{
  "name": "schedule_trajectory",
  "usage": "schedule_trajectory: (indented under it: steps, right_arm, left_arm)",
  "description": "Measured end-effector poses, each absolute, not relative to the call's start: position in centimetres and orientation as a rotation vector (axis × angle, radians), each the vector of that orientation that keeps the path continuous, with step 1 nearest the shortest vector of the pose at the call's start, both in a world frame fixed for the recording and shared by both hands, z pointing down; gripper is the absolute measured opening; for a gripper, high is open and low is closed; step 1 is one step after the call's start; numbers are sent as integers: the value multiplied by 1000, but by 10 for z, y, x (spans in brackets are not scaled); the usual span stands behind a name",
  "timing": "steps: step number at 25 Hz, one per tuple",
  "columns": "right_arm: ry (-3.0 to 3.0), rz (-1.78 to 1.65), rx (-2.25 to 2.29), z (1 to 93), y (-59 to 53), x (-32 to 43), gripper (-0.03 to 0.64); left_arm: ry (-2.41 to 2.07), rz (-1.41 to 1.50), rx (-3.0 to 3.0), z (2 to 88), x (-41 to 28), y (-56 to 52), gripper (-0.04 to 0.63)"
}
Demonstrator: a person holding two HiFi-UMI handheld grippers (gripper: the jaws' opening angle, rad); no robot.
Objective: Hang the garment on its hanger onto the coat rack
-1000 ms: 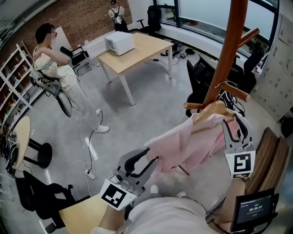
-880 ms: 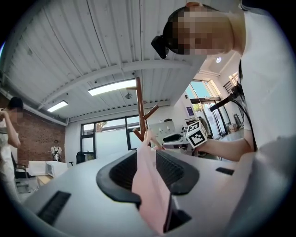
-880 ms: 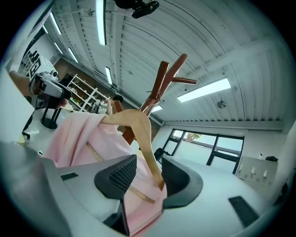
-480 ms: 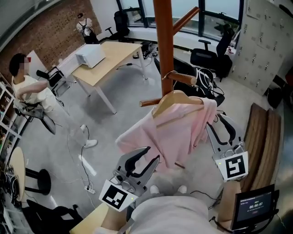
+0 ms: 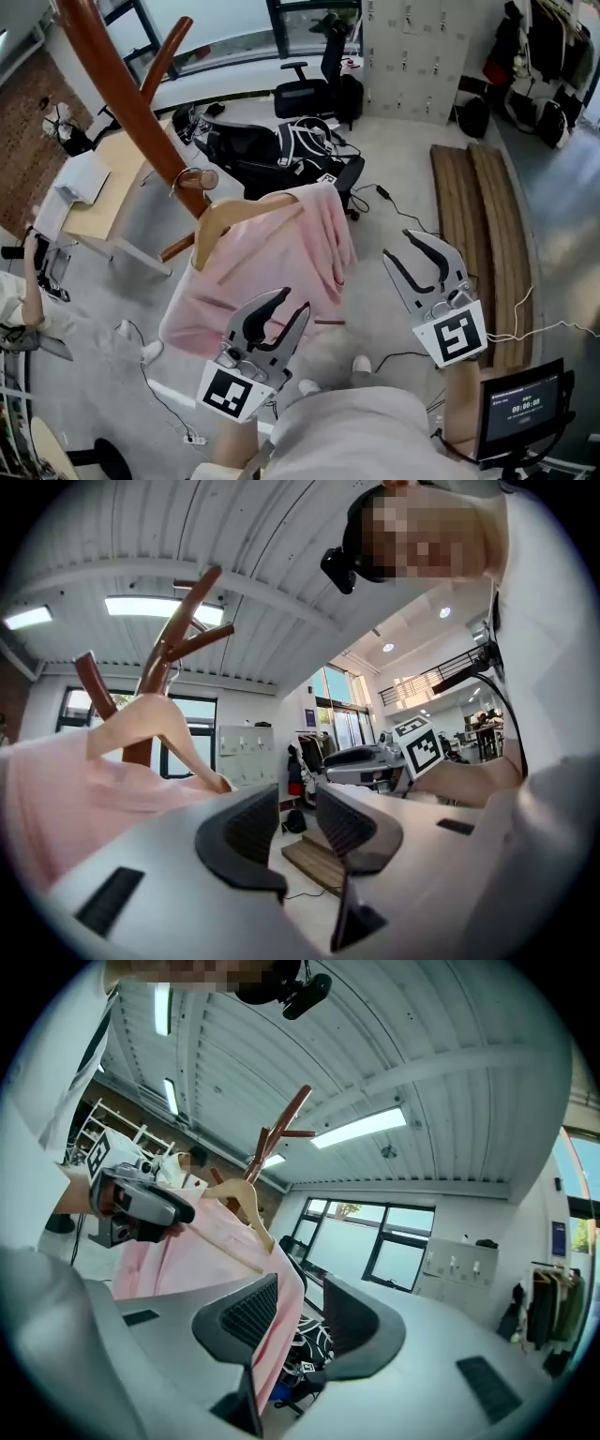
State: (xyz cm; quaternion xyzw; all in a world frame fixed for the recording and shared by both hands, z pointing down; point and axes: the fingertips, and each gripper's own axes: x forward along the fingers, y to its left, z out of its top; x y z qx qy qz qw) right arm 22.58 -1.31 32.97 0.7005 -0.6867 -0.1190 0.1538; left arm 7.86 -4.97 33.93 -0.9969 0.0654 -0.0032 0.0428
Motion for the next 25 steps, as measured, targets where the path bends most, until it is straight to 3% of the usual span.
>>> schedule_trajectory:
  steps: [8,25]
  right_arm:
    - [-1854,-211,2177,357,15,256,147]
    - [-1863,-8,2223,405,29,234,139]
  left_arm:
    - [-77,-18,-3139,366,131,-44,115]
    - [-230,-110,-3301,405,143,-36,102]
